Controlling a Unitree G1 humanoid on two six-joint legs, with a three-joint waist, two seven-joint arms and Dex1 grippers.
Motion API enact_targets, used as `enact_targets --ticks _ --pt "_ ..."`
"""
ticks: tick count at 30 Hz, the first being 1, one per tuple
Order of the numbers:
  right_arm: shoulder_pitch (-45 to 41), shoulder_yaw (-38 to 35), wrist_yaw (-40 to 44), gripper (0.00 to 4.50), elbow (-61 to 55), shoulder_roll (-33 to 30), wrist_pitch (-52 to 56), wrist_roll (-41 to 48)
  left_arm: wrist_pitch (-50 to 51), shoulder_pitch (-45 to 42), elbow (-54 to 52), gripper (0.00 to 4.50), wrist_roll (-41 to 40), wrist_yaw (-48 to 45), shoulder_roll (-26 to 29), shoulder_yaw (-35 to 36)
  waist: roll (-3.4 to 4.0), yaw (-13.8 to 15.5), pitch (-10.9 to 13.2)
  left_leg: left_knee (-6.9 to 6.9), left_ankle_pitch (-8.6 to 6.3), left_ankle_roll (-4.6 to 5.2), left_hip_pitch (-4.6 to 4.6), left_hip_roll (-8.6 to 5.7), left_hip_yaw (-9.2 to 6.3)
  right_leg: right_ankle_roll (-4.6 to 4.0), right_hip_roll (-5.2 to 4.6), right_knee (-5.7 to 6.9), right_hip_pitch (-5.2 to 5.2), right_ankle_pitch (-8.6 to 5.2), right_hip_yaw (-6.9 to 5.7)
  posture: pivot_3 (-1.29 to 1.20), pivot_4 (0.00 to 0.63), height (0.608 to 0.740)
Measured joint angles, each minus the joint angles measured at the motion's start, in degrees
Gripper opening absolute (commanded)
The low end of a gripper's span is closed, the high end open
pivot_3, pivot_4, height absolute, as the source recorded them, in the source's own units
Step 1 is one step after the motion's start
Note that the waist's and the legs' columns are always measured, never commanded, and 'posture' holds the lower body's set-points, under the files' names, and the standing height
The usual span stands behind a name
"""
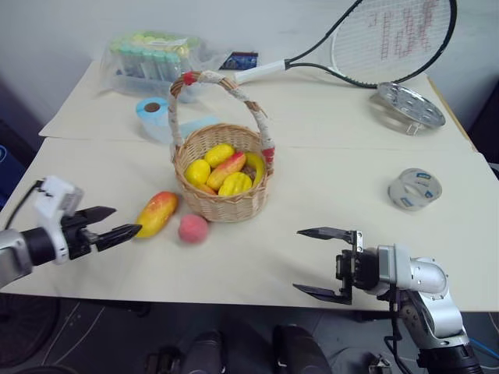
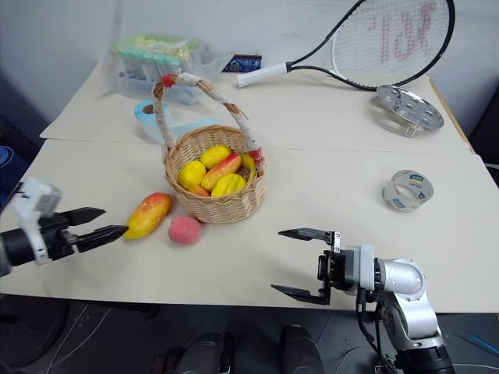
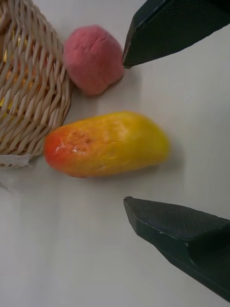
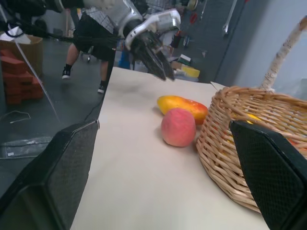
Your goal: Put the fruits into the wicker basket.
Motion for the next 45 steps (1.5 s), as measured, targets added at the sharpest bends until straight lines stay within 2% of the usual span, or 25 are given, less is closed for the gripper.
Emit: enact_targets --ticks 3,6,9,14,16,21,24,26,29,33,36,40,43,45 --pt "0.32 0.09 -0.37 4.48 0.14 0.06 -0.78 -0.72 1.80 -5.77 4.00 4.50 1.48 1.18 -3.46 -4.83 -0.03 -0.18 -0.01 0.04 0.01 -0.02 -0.03 0.06 0.05 0.02 0.11 0.16 0.00 0.01 -0.03 0.00 0.150 0.740" --pt "0.51 0.22 -1.13 4.48 0.16 0.13 -1.04 -1.34 1.28 -7.26 6.06 4.50 5.73 0.72 -3.88 -10.10 -0.03 -0.06 -0.01 0.05 0.00 -0.01 -0.03 0.04 0.11 0.04 0.12 0.14 0.00 0.02 -0.01 0.00 0.150 0.740" --pt "0.67 0.52 -1.78 4.50 0.17 0.16 -1.21 -1.68 0.09 -7.89 6.55 3.93 8.26 0.25 -5.74 -11.36 -0.05 0.12 -0.01 0.12 0.00 0.01 -0.04 0.04 0.11 0.05 0.08 0.13 0.01 0.02 0.01 0.00 0.150 0.740" --pt "0.33 0.93 -3.52 4.50 0.24 0.73 -1.91 -2.24 -4.73 -7.46 6.88 2.45 12.06 -0.80 -7.29 -10.95 -0.07 0.16 0.00 0.14 0.05 -0.04 0.01 0.04 0.09 0.05 0.04 0.07 0.01 0.02 0.03 0.00 0.150 0.740" --pt "0.36 0.90 -4.25 4.50 0.36 0.94 -1.92 -2.10 -7.57 -6.75 7.79 2.32 14.01 -0.91 -7.28 -9.48 -0.07 0.03 0.00 0.12 0.12 -0.08 0.04 0.05 0.09 0.05 0.04 0.09 0.01 0.02 0.04 0.00 0.150 0.740" --pt "0.25 -0.88 -7.19 4.50 0.24 0.95 0.17 0.19 -15.68 0.46 7.56 2.32 15.27 -9.24 -5.11 -2.38 -0.11 -0.08 0.01 0.07 0.15 -0.13 0.02 0.14 0.09 0.03 0.05 0.11 -0.08 0.01 0.03 0.00 0.150 0.740" --pt "-2.85 -3.15 -12.78 4.50 -1.22 1.33 4.52 3.28 -17.53 -1.17 6.06 2.32 11.08 -18.71 -1.67 3.65 -0.11 0.30 0.01 0.13 0.16 -0.13 -0.02 0.09 -0.02 0.01 -0.07 0.10 -0.06 0.01 -0.01 0.00 0.150 0.740" --pt "-4.62 -4.65 -15.64 4.50 -2.75 1.45 6.24 4.50 -16.93 -6.55 3.39 2.32 7.50 -22.28 -0.29 4.29 -0.07 1.00 0.02 0.12 0.13 -0.16 -0.01 0.01 -0.11 0.00 -0.16 0.05 0.01 0.00 -0.03 0.00 0.150 0.740" --pt "-4.43 -4.90 -17.04 4.50 -3.24 1.90 6.86 4.55 -16.71 -17.83 1.55 2.32 6.46 -21.01 -2.56 -0.45 -0.05 1.74 0.01 0.09 0.16 -0.07 -0.02 -0.07 -0.17 0.02 -0.14 0.06 0.06 0.01 -0.10 0.00 0.150 0.740" --pt "-3.33 -4.02 -16.80 4.50 -3.23 2.19 6.80 3.42 -17.22 -29.22 3.76 2.32 12.27 -14.38 -10.83 -11.37 -0.04 1.69 0.01 0.15 0.24 0.08 -0.15 -0.14 -0.04 0.22 0.09 0.20 0.04 0.12 -0.23 0.00 0.150 0.740" --pt "-3.35 -2.53 -16.97 4.50 -3.36 2.84 6.75 2.28 -17.53 -32.91 6.51 3.32 16.58 -10.40 -15.42 -16.28 -0.07 0.88 0.02 0.19 0.26 0.17 -0.11 -0.12 0.40 0.41 0.24 0.15 -0.02 0.22 -0.30 0.00 0.150 0.740" --pt "-3.90 -1.21 -17.37 4.50 -3.48 3.62 6.68 1.09 -19.13 -32.34 6.55 4.48 20.68 -9.05 -16.84 -19.23 -0.08 0.18 0.03 0.22 0.26 0.19 -0.10 -0.11 0.40 0.43 0.16 0.15 -0.03 0.23 -0.28 0.00 0.150 0.740" --pt "-3.93 -0.71 -17.11 4.50 -3.48 3.62 6.60 0.47 -21.02 -30.26 6.39 4.48 21.78 -7.90 -16.88 -17.34 -0.08 0.05 0.03 0.25 0.26 0.19 -0.09 -0.06 0.40 0.42 0.11 0.15 -0.03 0.23 -0.26 0.00 0.150 0.740" --pt "-3.95 -0.05 -16.75 4.50 -3.53 3.63 6.55 0.26 -21.74 -25.69 4.67 4.48 20.09 -8.67 -16.21 -12.14 -0.08 -0.31 0.03 0.20 0.26 0.18 -0.04 0.01 0.43 0.42 0.11 0.15 -0.03 0.23 -0.21 0.00 0.150 0.740"
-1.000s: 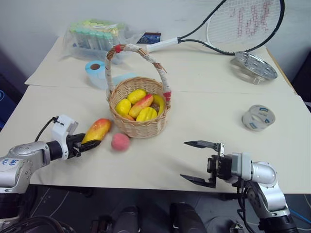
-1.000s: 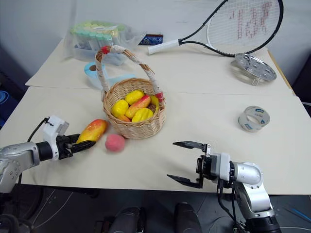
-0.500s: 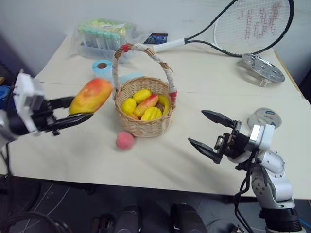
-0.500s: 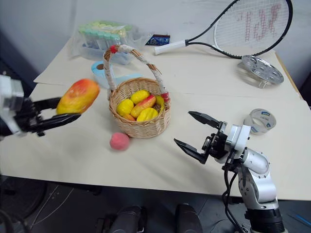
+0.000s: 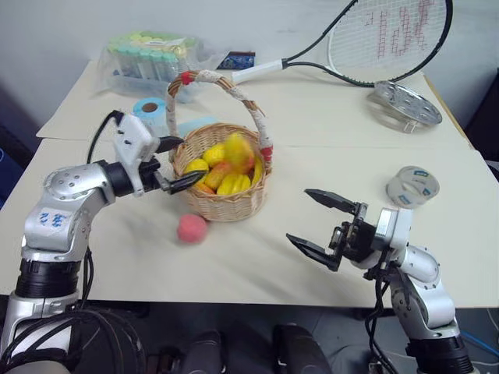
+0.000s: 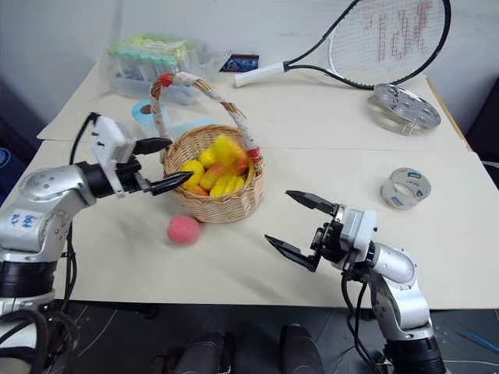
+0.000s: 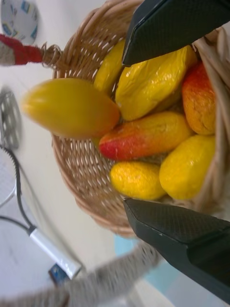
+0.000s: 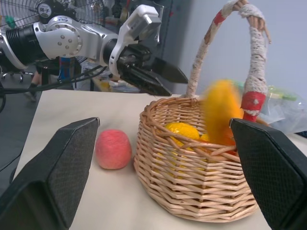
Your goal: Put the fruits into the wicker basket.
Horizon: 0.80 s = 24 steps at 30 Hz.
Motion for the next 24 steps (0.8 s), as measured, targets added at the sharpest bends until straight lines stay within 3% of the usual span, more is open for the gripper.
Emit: enact_targets --ticks 5,7,9,11,14,17,24 --pt "0.26 -0.19 1.31 4.50 0.29 -0.21 -0.47 0.03 -0.87 18.95 -5.57 4.48 -5.90 -7.22 2.97 16.95 0.00 0.14 0.00 -0.04 -0.02 -0.07 0.03 0.10 -0.07 -0.06 -0.05 -0.06 -0.03 -0.03 0.28 0.00 0.150 0.740" --pt "-0.03 0.00 1.86 4.50 0.38 -0.21 -0.74 0.02 -1.73 22.67 -5.90 4.48 -6.46 -8.49 3.31 20.49 -0.04 0.78 0.00 -0.01 -0.07 -0.02 0.01 -0.02 -0.23 -0.08 -0.19 -0.17 0.02 -0.04 0.24 0.00 0.150 0.740" --pt "-0.42 0.46 4.19 4.50 1.11 -0.50 -1.85 0.00 -5.36 32.58 -6.95 4.48 -5.30 -11.13 3.25 25.50 -0.02 0.63 -0.03 -0.05 -0.15 0.07 0.08 -0.06 -0.15 -0.08 -0.27 -0.27 0.09 -0.03 0.37 0.00 0.150 0.740" --pt "1.27 0.19 7.48 4.50 2.86 -1.89 -3.46 0.00 -9.08 44.18 -5.80 4.48 -2.46 -14.03 0.54 27.55 0.06 0.18 -0.07 -0.13 -0.28 0.16 0.19 -0.10 -0.03 -0.09 -0.33 -0.36 0.14 -0.04 0.44 0.00 0.150 0.740" --pt "2.69 0.35 11.45 4.50 6.27 -2.15 -6.02 -0.49 -14.21 50.10 -2.99 4.48 1.37 -14.79 -2.75 25.93 -0.18 0.77 -0.09 -0.06 -0.42 0.35 0.02 -0.02 -0.27 -0.18 -0.29 -0.37 0.06 -0.09 0.23 0.00 0.150 0.740" --pt "2.58 0.24 13.05 4.50 6.90 -2.36 -7.72 -0.72 -15.76 48.89 -5.57 4.48 1.94 -14.56 -2.85 23.53 -0.17 1.98 -0.09 -0.04 -0.48 0.10 0.04 -0.03 -0.35 -0.29 -0.35 -0.37 0.11 0.00 0.21 0.00 0.150 0.740" --pt "2.51 -0.05 13.54 4.50 7.36 -3.04 -7.75 -0.92 -12.52 33.33 -9.06 4.48 0.92 -7.25 -4.84 15.10 -0.05 1.56 -0.07 -0.10 -0.13 -0.02 0.04 0.00 -0.33 -0.33 -0.25 -0.34 0.09 0.07 0.13 0.00 0.150 0.740"
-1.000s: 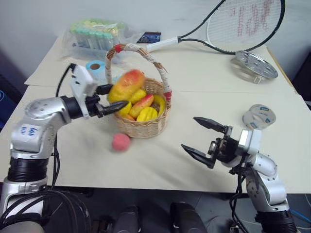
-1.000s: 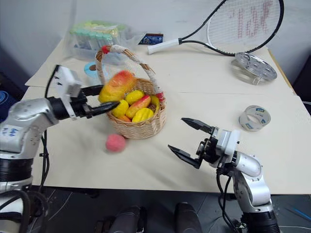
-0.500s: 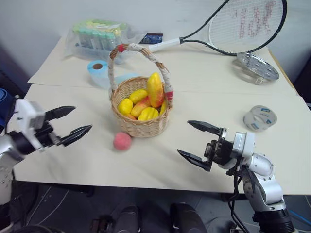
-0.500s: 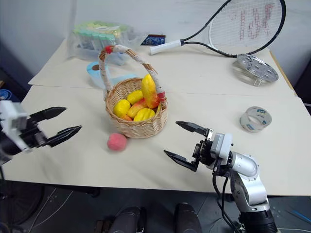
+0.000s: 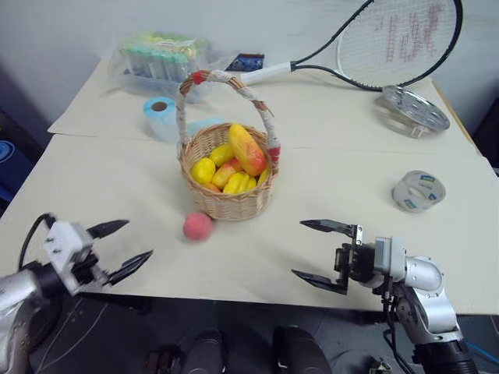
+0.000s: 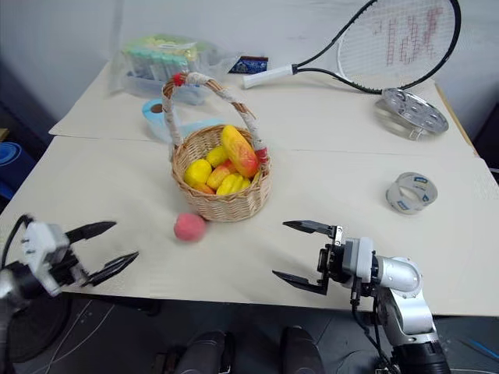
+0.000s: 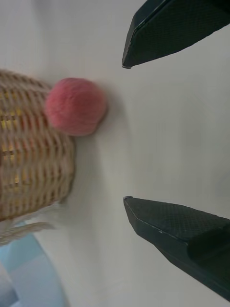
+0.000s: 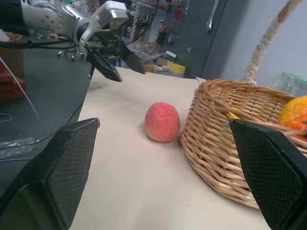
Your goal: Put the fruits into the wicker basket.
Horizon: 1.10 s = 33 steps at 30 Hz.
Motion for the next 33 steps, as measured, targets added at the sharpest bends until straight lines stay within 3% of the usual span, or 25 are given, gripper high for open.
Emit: enact_targets --ticks 6,13,17,21,26,29,33 --pt "-2.58 0.13 -2.95 4.50 -3.44 -0.46 4.06 0.05 1.24 -6.93 4.90 4.48 1.53 -0.32 -0.63 -11.80 0.00 -0.75 0.00 0.03 -0.01 -0.01 -0.01 0.03 0.12 0.01 0.11 0.05 -0.01 0.00 -0.14 0.00 0.150 0.740" --pt "-5.10 2.10 -6.96 4.50 -5.92 -0.17 8.10 -0.33 0.35 -13.95 11.11 4.48 6.12 1.87 -3.18 -18.80 -0.01 -0.54 0.00 0.10 0.02 0.03 -0.03 0.02 0.10 0.03 0.09 0.11 -0.01 0.01 -0.12 0.00 0.150 0.740" --pt "-5.11 2.20 -9.67 4.50 -6.28 0.08 9.37 -0.35 0.54 -14.51 11.00 3.63 6.92 4.81 -5.97 -20.12 -0.01 -0.44 0.00 0.08 0.01 0.03 -0.04 0.01 0.11 0.05 0.10 0.24 -0.01 0.03 -0.10 0.00 0.150 0.740" --pt "-4.72 2.26 -10.63 4.50 -6.43 0.14 9.37 -0.38 1.02 -8.98 6.42 2.58 5.39 3.50 -3.96 -19.28 -0.01 -1.06 0.00 0.03 0.01 0.03 -0.03 0.05 0.12 0.05 0.10 0.21 -0.01 0.02 -0.07 0.00 0.150 0.740" --pt "-3.86 2.06 -11.24 4.50 -6.52 0.12 9.18 -0.37 8.76 -4.95 -1.72 2.43 -4.96 -1.85 3.13 -12.11 -0.03 -1.05 0.02 0.06 0.03 0.05 -0.05 0.08 0.01 0.04 0.07 0.01 0.02 0.02 -0.06 0.00 0.150 0.740" --pt "-3.90 1.73 -12.02 4.50 -6.46 0.15 9.16 -0.27 11.86 -15.68 -5.04 2.43 -10.78 1.85 2.16 -8.88 0.00 0.48 0.03 0.14 0.09 0.15 -0.05 -0.02 -0.20 0.06 0.00 0.03 0.12 0.05 -0.15 0.00 0.150 0.740" --pt "-4.98 1.35 -12.50 4.50 -6.08 0.71 9.22 0.02 13.63 -33.03 -1.73 2.43 -9.44 12.41 -3.10 -11.49 -0.02 0.76 0.02 0.15 0.20 0.00 -0.07 -0.14 -0.16 0.17 0.11 0.06 0.12 0.11 -0.24 0.00 0.150 0.740"
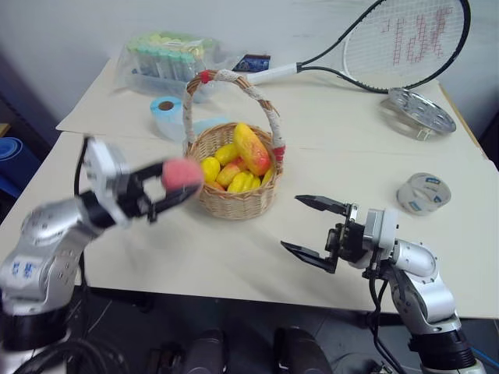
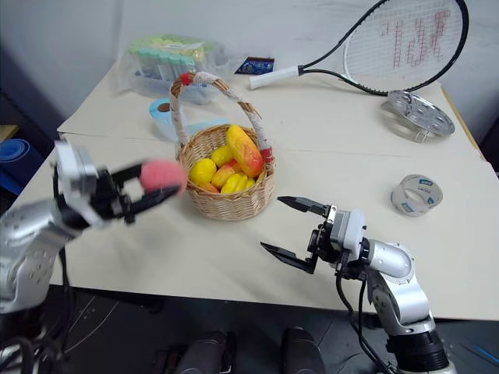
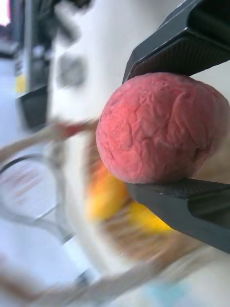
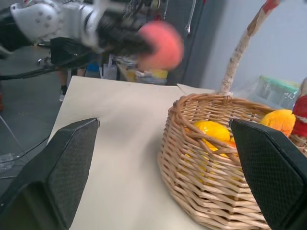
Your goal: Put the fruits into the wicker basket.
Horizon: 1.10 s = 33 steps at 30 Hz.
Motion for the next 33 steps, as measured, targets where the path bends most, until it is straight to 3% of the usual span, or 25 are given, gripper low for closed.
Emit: enact_targets --ticks 3,9,10,16,18,22,26,33 --pt "-0.41 -0.89 -1.97 4.50 0.57 1.76 1.06 0.95 0.10 -5.56 6.21 2.43 3.98 3.15 -3.09 -4.68 0.02 -0.58 -0.01 -0.08 0.02 0.00 0.03 0.04 0.36 0.05 0.17 0.20 -0.10 0.02 -0.18 0.00 0.150 0.740" --pt "-7.15 -1.75 -9.25 4.50 4.03 5.21 9.63 3.38 -2.79 -6.49 15.24 4.36 9.59 3.11 -5.67 -10.08 -0.04 -1.30 0.03 0.02 0.02 0.03 -0.10 0.12 0.49 0.06 0.25 0.20 -0.27 0.03 -0.18 0.00 0.150 0.740" --pt "-8.57 -1.65 -9.25 4.50 5.17 4.87 10.98 3.38 -3.21 -6.40 14.94 4.47 9.56 3.00 -5.51 -9.70 -0.04 -1.31 0.03 0.04 0.02 0.04 -0.10 0.11 0.51 0.06 0.18 0.20 -0.27 0.03 -0.16 0.00 0.150 0.740" --pt "-19.93 -0.20 -7.03 4.50 15.34 4.38 16.39 1.80 -4.45 3.00 6.17 4.47 6.03 -1.14 -0.46 -1.82 -0.03 -2.40 0.03 -0.04 0.01 0.03 -0.04 0.21 0.61 0.07 0.09 0.20 -0.30 0.03 -0.06 0.00 0.150 0.740" --pt "-27.66 1.46 -6.41 4.50 22.75 5.97 16.59 -0.79 -2.93 11.69 0.16 4.47 2.59 -4.33 3.95 4.60 -0.03 -3.59 0.04 -0.12 0.01 -0.03 -0.06 0.32 0.80 0.06 0.10 0.23 -0.50 0.03 0.01 0.00 0.150 0.740" --pt "-37.96 1.26 -4.86 4.50 35.23 8.32 15.92 -3.28 2.09 24.07 -7.13 4.47 -3.61 -7.35 7.87 14.00 0.05 -3.29 0.09 -0.15 0.02 -0.09 -0.11 0.37 0.66 0.00 0.03 0.27 -0.53 0.00 0.06 0.00 0.150 0.740" --pt "-42.83 2.74 2.46 3.31 42.21 11.05 14.75 -4.38 6.70 33.37 -15.03 4.50 -9.52 -7.29 7.94 17.92 0.06 -2.42 0.09 -0.09 -0.10 0.06 -0.17 0.28 0.59 -0.03 -0.11 0.23 -0.51 0.00 0.08 0.00 0.150 0.740" --pt "-46.00 2.75 7.54 1.10 48.29 12.02 12.05 -6.74 6.10 36.12 -19.70 4.50 -9.80 -3.75 5.31 17.86 0.07 -2.26 0.10 -0.15 -0.15 0.03 -0.19 0.19 0.54 -0.05 -0.17 0.21 -0.54 0.02 0.05 0.00 0.150 0.740"
